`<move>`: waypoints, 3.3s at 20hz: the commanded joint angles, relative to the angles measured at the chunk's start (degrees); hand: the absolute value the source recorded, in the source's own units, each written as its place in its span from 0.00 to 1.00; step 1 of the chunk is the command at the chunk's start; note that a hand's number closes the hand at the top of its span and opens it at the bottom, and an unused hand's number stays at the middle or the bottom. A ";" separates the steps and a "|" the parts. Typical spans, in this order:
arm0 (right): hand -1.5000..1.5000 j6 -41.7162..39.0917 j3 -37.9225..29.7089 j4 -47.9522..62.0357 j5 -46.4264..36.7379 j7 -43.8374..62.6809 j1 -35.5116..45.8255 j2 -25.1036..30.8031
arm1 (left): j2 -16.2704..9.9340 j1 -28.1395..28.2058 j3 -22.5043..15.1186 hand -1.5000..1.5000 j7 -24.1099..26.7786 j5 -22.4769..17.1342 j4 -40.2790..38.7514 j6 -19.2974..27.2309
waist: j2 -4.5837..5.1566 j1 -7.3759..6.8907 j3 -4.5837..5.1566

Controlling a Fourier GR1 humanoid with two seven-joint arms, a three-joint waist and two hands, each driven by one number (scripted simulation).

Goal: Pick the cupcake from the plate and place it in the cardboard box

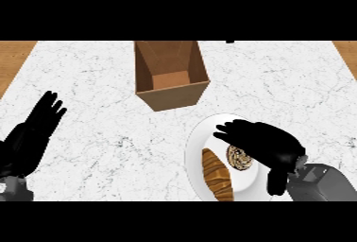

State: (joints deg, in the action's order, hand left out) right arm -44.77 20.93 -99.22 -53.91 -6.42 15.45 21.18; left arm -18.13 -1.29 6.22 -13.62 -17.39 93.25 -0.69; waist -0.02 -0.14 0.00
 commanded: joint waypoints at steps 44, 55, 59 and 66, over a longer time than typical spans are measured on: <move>1.00 9.96 -3.90 20.28 -17.66 7.95 6.13 -20.60 | 6.09 -0.92 3.95 0.50 -1.76 4.89 1.20 -6.01 | 0.15 -2.27 0.06; 1.00 21.93 -11.90 23.78 -16.30 41.50 17.06 -21.14 | 5.38 -5.44 2.10 0.50 -3.29 4.76 0.83 -7.28 | 1.40 -8.07 0.00; 1.00 25.64 -10.35 25.59 -15.73 52.76 25.74 -21.16 | 6.84 -6.39 -0.17 0.50 -2.78 5.01 -0.16 -8.11 | 1.88 -11.15 0.26; 1.00 31.45 -7.33 29.98 -17.49 70.87 42.85 -21.18 | 7.28 -8.72 -2.34 0.50 -3.88 5.95 -0.54 -8.37 | 1.69 -14.16 0.44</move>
State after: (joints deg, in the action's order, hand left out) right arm -16.43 12.43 -71.77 -70.31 54.38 50.26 0.12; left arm -10.98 -9.04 4.84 -17.32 -11.89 92.94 -8.72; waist 1.52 -12.58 0.34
